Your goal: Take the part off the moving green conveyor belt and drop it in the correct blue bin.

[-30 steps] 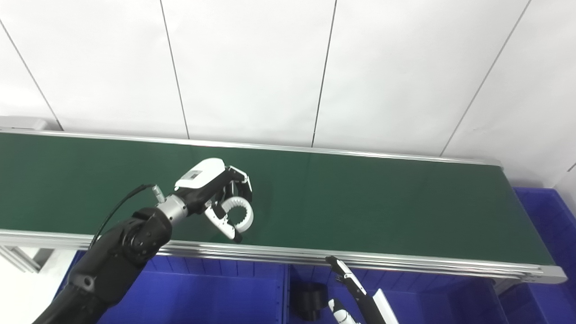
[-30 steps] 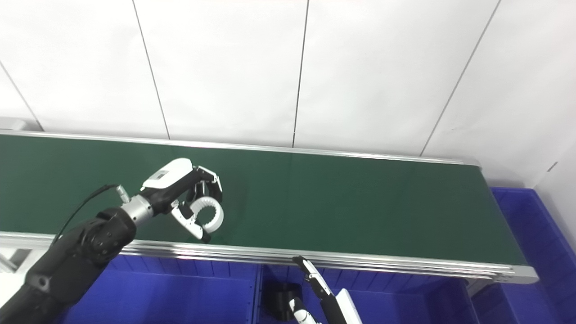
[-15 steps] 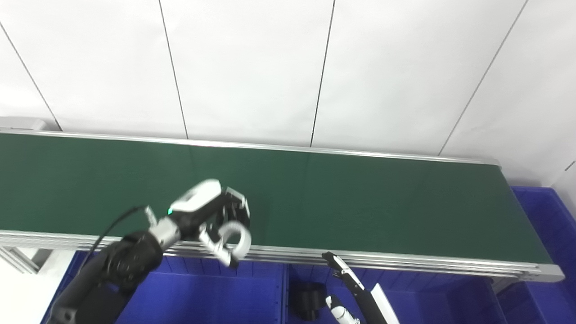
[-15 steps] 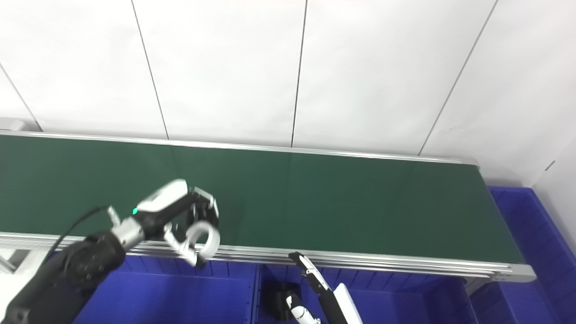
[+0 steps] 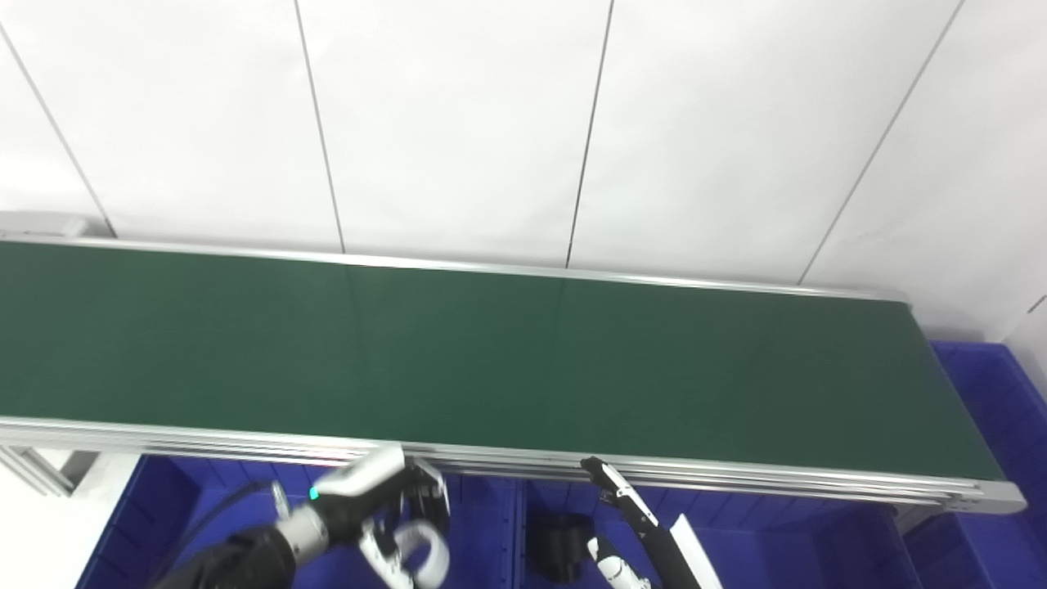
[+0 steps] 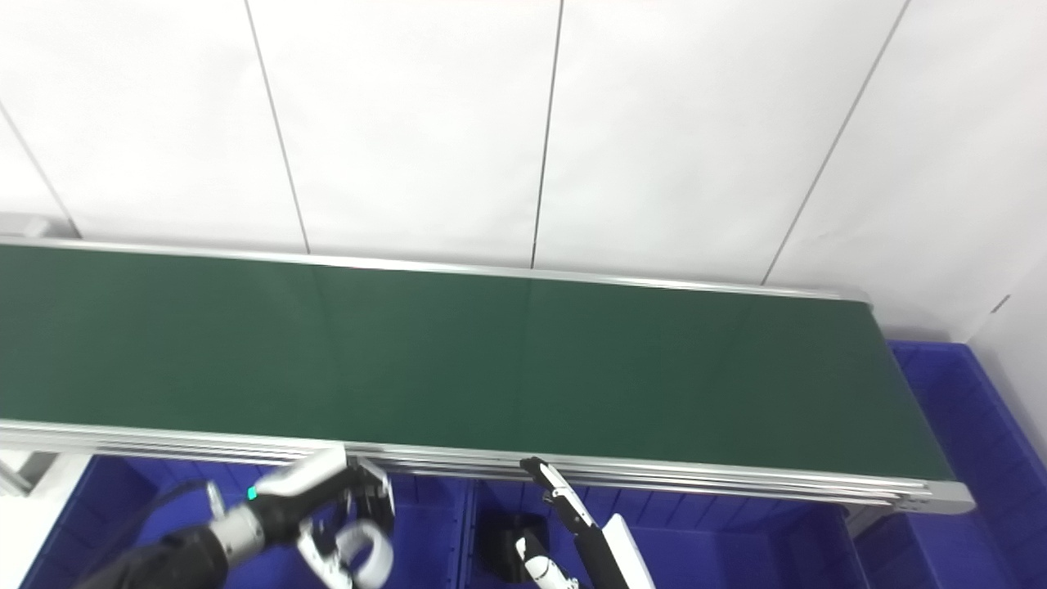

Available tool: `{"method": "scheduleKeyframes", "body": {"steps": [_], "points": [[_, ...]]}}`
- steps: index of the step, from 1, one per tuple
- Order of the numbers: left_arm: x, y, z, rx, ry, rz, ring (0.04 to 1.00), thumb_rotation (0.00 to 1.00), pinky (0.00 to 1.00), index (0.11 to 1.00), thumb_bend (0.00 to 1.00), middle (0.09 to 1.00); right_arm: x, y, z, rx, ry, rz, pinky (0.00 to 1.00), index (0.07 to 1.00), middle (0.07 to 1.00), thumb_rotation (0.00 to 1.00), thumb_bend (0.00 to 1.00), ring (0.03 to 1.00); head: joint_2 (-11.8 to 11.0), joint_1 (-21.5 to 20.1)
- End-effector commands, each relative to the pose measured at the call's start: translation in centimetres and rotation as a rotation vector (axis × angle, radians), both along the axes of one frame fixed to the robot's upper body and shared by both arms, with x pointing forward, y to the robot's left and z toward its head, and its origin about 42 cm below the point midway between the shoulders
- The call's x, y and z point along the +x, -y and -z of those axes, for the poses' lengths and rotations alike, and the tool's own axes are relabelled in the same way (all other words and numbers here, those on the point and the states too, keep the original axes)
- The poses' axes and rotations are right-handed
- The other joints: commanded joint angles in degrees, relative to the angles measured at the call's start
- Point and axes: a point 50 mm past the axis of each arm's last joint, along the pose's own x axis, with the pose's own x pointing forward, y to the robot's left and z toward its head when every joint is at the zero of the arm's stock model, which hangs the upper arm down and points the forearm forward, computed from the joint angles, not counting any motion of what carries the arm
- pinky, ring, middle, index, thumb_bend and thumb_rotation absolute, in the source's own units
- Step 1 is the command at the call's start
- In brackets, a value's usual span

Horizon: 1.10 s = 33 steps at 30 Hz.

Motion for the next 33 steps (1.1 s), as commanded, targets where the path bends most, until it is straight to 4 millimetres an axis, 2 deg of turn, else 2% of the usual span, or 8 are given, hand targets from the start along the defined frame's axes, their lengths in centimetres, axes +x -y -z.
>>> {"method": "scheduleKeyframes", "body": {"steps": [1, 6, 9, 12, 18, 23, 27, 33], "points": [[0.8, -0.1, -1.0, 0.026, 0.042, -0.006, 0.445, 0.00, 0.28, 0.314, 0.50, 0.485, 0.5, -0.2, -1.4, 0.032, 0.064, -0.007, 0.87, 0.930, 0.956, 0.92, 0.36, 0.929, 0.2, 0.1], [0.3, 0.0, -1.0, 0.070, 0.017, 0.014, 0.461, 0.00, 0.40, 0.482, 0.50, 0.497, 0.6, -0.2, -1.6, 0.031, 0.069, -0.003, 0.87, 0.925, 0.953, 0.92, 0.36, 0.926, 1.0, 0.3], [0.2, 0.0, -1.0, 0.089, 0.016, 0.045, 0.659, 0.00, 0.59, 0.670, 0.76, 0.687, 0.7, -0.3, -1.7, 0.029, 0.068, -0.002, 0.87, 0.925, 0.952, 0.92, 0.36, 0.926, 1.3, 0.1], [0.2, -0.1, -0.8, 0.102, 0.003, 0.069, 0.768, 0.00, 0.72, 0.714, 0.78, 0.769, 0.8, -0.2, -1.6, 0.039, 0.058, -0.006, 0.87, 0.928, 0.954, 0.91, 0.36, 0.925, 1.2, 0.2], [0.2, -0.2, -1.3, 0.064, -0.024, 0.058, 0.835, 0.09, 0.79, 0.793, 0.69, 0.823, 0.9, -0.2, -1.6, 0.039, 0.058, -0.007, 0.88, 0.927, 0.954, 0.91, 0.36, 0.931, 1.3, 0.1], [0.0, -0.5, -2.2, -0.151, 0.019, 0.015, 0.800, 0.13, 0.76, 0.759, 0.64, 0.787, 1.0, -0.3, -1.8, 0.036, 0.066, -0.008, 0.88, 0.925, 0.952, 0.91, 0.36, 0.929, 2.9, -0.8], [-0.3, -0.8, -2.9, -0.397, 0.065, -0.047, 0.761, 0.22, 0.72, 0.750, 0.59, 0.776, 1.4, -0.6, -2.4, 0.025, 0.059, -0.002, 0.86, 0.923, 0.952, 0.92, 0.37, 0.924, 7.9, -4.5], [-0.9, -0.8, -3.6, -0.627, 0.065, -0.078, 0.897, 0.49, 0.82, 0.900, 0.51, 0.924, 2.0, -1.2, -2.5, 0.020, 0.045, -0.016, 0.87, 0.931, 0.949, 0.92, 0.37, 0.923, 8.7, -6.3]]}}
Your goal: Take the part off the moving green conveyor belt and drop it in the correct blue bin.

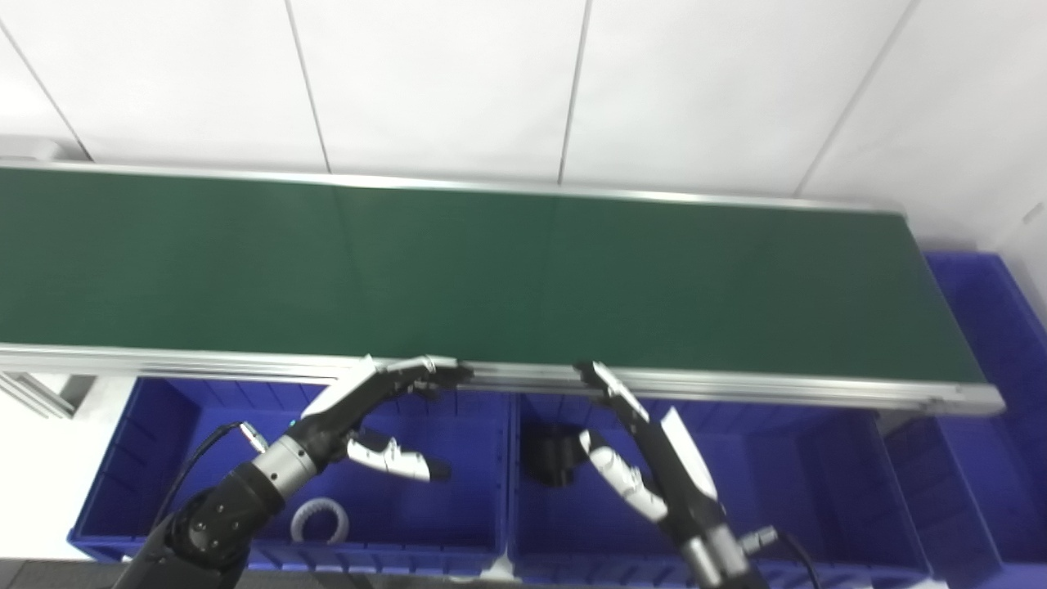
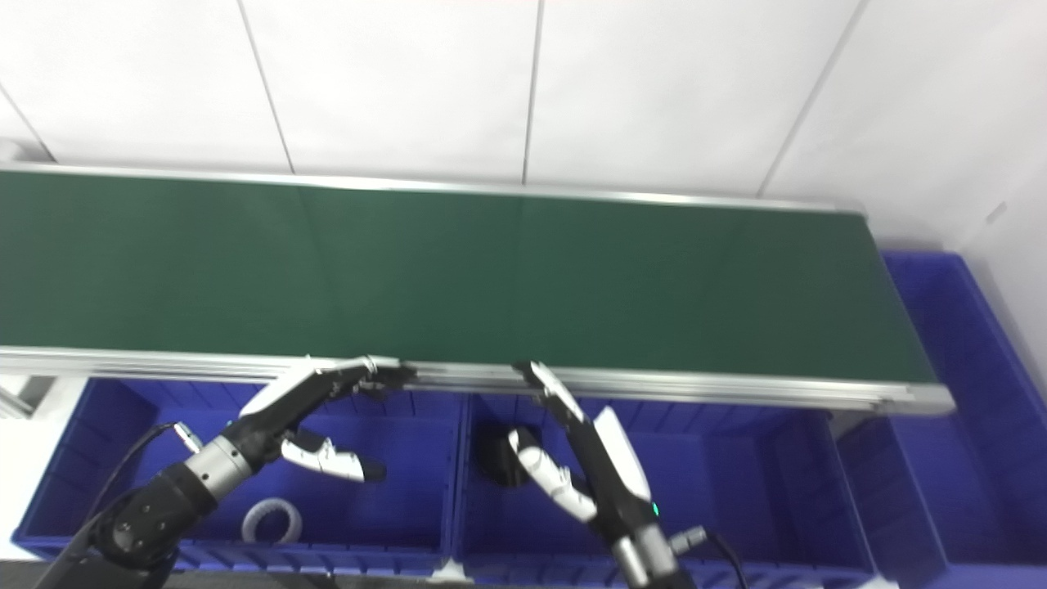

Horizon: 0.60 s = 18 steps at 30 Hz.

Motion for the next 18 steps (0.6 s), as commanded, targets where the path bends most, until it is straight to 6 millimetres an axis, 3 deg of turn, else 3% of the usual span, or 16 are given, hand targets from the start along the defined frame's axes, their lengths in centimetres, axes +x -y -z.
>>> {"method": "scheduleKeyframes", "body": {"steps": [1, 10, 18], "points": [[0.1, 0.2, -1.7, -0.113, 0.077, 0.016, 0.916, 0.51, 0.84, 0.920, 0.49, 0.943, 0.6, -0.3, -0.5, 0.008, 0.018, -0.007, 0.88, 0.932, 0.949, 0.93, 0.37, 0.925, 0.1, 0.0], [-0.9, 1.1, -2.2, -0.191, 0.056, 0.025, 0.982, 0.68, 0.94, 0.990, 0.48, 1.000, 0.4, -0.5, -0.3, -0.020, 0.020, -0.015, 0.88, 0.939, 0.956, 0.93, 0.36, 0.926, -0.8, -0.4], [-1.3, 1.3, -3.0, -0.196, 0.067, 0.027, 0.996, 0.70, 0.97, 0.991, 0.47, 1.000, 0.4, -0.7, -0.3, -0.029, 0.017, -0.018, 0.87, 0.945, 0.963, 0.93, 0.36, 0.928, -1.1, -0.4]]}}
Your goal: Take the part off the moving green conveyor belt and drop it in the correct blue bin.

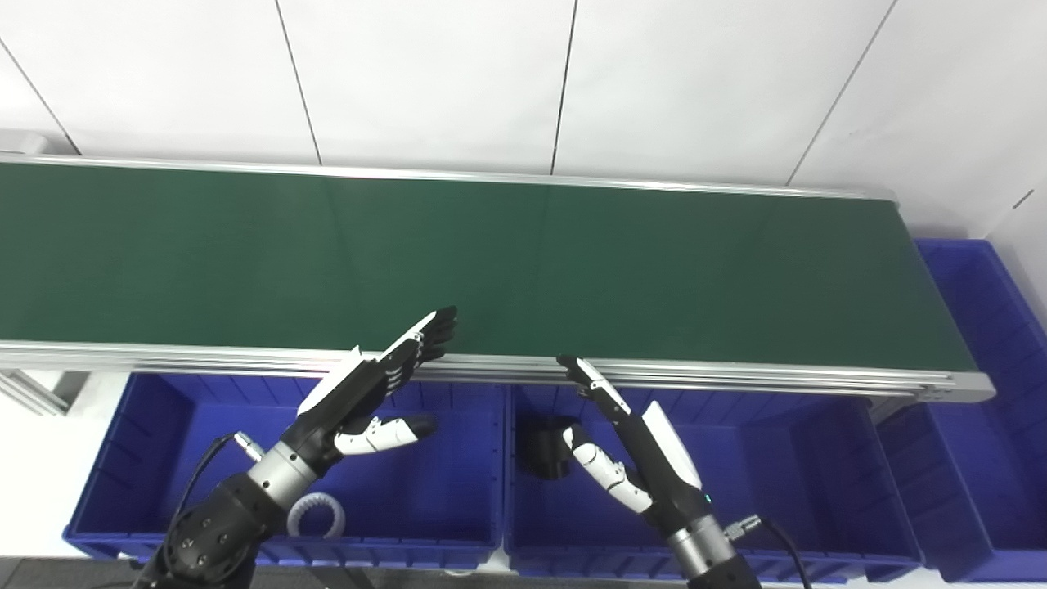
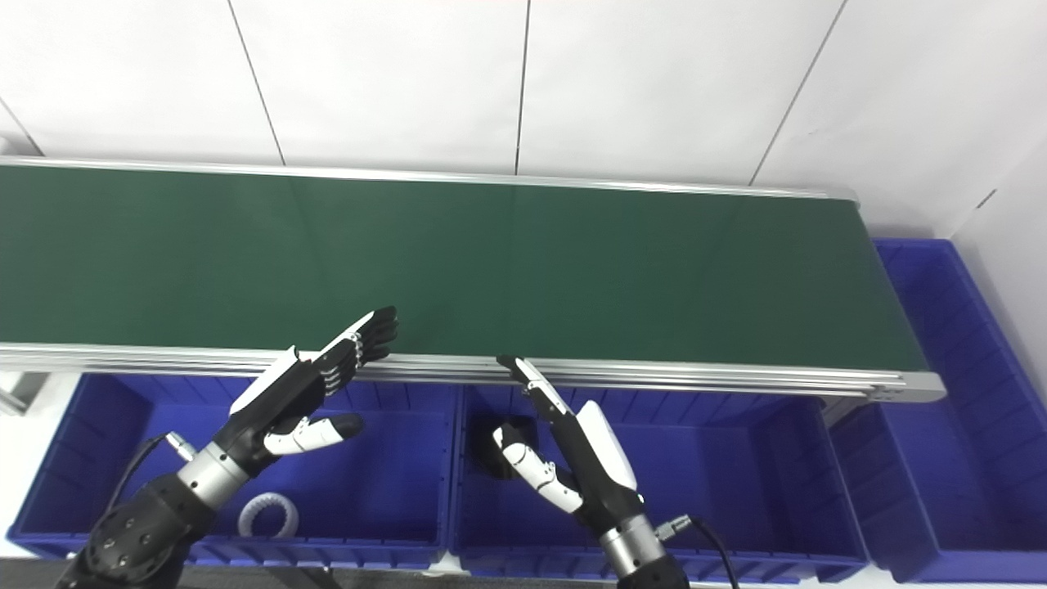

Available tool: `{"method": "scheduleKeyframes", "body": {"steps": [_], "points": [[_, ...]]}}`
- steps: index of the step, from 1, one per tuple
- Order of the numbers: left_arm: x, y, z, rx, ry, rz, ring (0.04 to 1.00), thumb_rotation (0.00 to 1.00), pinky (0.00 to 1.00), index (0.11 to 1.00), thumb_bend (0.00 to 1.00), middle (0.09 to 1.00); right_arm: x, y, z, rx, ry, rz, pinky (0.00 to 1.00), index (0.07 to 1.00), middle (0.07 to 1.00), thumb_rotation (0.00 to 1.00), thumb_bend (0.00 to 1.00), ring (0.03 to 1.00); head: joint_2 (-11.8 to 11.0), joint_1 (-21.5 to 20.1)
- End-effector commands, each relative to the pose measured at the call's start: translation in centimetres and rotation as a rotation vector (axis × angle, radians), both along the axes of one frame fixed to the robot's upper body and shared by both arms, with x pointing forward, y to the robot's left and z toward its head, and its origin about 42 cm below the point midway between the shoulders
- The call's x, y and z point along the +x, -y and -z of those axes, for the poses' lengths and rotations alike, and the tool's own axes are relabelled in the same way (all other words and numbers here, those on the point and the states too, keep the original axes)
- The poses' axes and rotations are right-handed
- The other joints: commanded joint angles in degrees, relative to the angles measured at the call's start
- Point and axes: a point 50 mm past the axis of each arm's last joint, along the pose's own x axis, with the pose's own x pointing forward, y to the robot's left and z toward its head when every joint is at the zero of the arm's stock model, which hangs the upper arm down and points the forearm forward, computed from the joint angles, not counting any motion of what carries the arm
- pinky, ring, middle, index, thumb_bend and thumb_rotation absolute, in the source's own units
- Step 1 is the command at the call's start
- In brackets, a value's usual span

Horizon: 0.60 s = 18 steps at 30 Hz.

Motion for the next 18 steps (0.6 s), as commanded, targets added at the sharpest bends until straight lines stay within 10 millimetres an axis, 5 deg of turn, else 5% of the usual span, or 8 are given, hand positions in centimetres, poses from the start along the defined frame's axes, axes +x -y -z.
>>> {"method": "scheduleKeyframes", "body": {"steps": [1, 18], "points": [[0.3, 0.1, -1.4, -0.022, 0.045, 0.008, 0.997, 0.70, 0.97, 0.991, 0.47, 1.000, 0.5, -0.4, -1.1, 0.016, 0.037, 0.003, 0.87, 0.945, 0.963, 0.93, 0.37, 0.928, 0.0, 0.0], [-1.2, 0.4, -0.8, -0.023, 0.050, 0.034, 0.960, 0.65, 0.93, 0.945, 0.44, 0.969, 0.4, -0.8, -0.7, 0.026, 0.047, -0.001, 0.87, 0.955, 0.975, 0.93, 0.36, 0.937, -1.5, -0.2]]}}
